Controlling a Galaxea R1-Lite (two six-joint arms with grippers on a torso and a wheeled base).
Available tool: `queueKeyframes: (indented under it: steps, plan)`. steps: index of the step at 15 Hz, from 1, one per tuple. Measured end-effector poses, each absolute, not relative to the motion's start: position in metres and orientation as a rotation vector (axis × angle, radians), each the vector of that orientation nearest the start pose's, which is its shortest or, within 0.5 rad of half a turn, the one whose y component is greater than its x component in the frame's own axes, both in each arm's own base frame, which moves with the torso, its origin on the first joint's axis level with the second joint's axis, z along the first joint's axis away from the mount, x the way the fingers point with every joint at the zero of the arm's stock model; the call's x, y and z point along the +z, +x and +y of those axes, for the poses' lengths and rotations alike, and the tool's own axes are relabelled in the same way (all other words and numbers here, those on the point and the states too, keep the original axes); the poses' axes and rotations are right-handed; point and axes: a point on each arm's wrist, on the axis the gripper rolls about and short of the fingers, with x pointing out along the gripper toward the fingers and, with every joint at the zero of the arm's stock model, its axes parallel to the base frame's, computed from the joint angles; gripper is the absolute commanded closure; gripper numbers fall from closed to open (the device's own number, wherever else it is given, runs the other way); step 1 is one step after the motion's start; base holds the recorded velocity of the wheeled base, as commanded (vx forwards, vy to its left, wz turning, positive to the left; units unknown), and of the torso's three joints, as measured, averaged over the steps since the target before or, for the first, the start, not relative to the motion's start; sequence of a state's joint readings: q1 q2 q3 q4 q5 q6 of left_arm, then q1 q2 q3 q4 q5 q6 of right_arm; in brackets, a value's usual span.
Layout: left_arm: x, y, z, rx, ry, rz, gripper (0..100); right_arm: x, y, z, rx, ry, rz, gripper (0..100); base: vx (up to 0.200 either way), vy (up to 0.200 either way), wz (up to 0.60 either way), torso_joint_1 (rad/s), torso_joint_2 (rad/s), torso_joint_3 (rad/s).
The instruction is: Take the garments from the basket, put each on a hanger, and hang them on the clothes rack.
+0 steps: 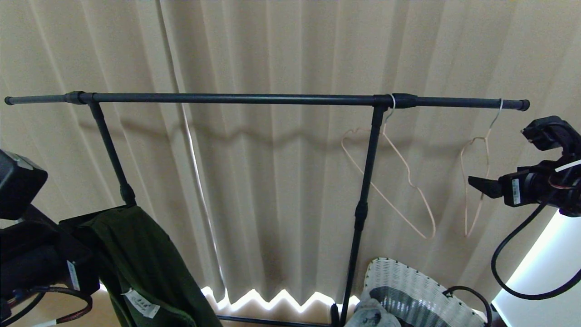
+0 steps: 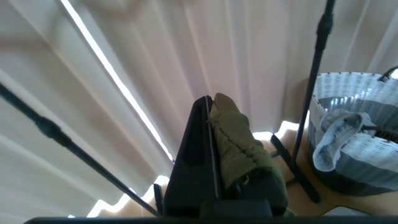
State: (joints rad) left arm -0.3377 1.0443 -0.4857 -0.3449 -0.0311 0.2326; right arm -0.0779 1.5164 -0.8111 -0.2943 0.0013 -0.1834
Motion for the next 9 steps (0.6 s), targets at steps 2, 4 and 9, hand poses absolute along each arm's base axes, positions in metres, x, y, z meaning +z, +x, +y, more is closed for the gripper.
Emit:
queueKeyframes:
  steps: [2, 4, 9]
  plan:
    - [0.208, 0.131, -0.047, -0.391, 0.263, 0.175, 100, 0.203, 0.267, -0.017, -0.098, -0.183, 0.428, 0, 0.000, 0.000, 0.00, 0.000, 0.00, 0.000]
    - [0.206, 0.131, -0.047, -0.393, 0.264, 0.184, 100, 0.200, 0.274, -0.018, -0.149, -0.176, 0.447, 0, 0.000, 0.000, 0.00, 0.000, 0.00, 0.000]
    - [0.205, 0.132, -0.047, -0.396, 0.266, 0.190, 100, 0.193, 0.275, -0.023, -0.177, -0.132, 0.482, 0, 0.000, 0.000, 0.00, 0.000, 0.00, 0.000]
